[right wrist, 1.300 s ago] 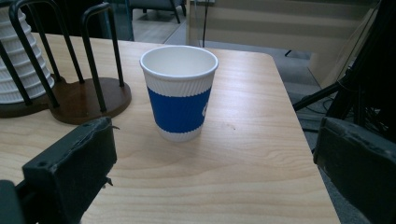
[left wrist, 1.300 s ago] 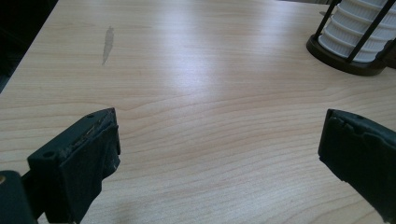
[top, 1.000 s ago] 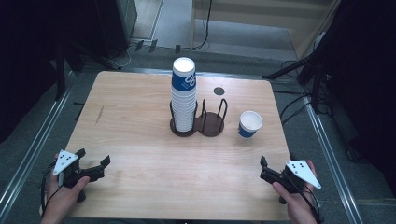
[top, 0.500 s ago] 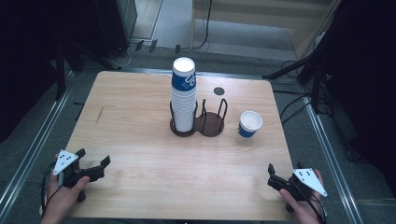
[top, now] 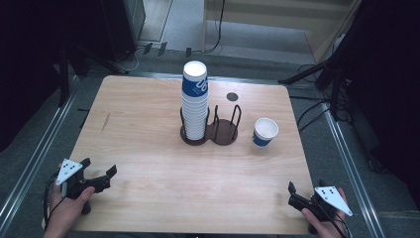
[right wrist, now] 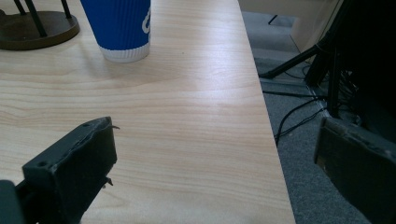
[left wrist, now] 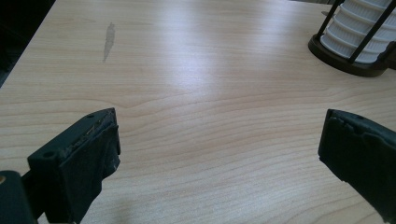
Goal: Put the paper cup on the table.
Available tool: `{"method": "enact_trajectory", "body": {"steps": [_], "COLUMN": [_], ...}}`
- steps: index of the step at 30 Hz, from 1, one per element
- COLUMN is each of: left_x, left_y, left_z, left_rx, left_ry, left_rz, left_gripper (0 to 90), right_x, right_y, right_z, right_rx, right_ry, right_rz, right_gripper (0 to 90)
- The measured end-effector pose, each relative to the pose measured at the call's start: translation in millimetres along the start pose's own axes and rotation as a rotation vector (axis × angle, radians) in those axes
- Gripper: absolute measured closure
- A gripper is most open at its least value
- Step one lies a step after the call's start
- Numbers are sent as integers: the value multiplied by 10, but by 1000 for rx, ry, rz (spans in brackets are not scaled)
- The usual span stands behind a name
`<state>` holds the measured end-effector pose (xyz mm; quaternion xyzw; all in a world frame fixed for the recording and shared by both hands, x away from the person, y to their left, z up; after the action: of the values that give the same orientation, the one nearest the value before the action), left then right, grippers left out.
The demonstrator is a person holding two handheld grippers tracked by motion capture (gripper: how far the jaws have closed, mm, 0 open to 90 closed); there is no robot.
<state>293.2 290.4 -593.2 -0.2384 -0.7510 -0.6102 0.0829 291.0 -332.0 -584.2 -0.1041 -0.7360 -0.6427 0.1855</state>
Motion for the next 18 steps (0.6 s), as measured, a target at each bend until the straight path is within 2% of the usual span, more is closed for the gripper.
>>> {"method": "enact_trajectory", "body": {"steps": [11, 18], "left_x": [-5, -16], "left_y": [-3, -10], "left_z": [7, 10], "left_rx": [7, 4], "left_ry": [2, 10], "left_rz": [7, 17], "left_gripper": [0, 0], "right_x": [21, 14], "right_y": [-54, -71], "right_z": [-30, -5], "right_rx": [-21, -10], "right_ry": [-8, -5], "right_rz": [13, 33], "right_gripper": [0, 0]}}
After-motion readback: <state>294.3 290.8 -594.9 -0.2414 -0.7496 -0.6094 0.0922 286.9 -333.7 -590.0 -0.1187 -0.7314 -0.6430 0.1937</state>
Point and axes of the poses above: each handheld gripper's, and its own axes: x roughly backward along the jaws, y roughly out of its top, z roughly to its left, the point moved 10 cm from there along -x, roughly forward along the jaws, and after that the axes turned 4 degrees about x, right-handed, at the moved point
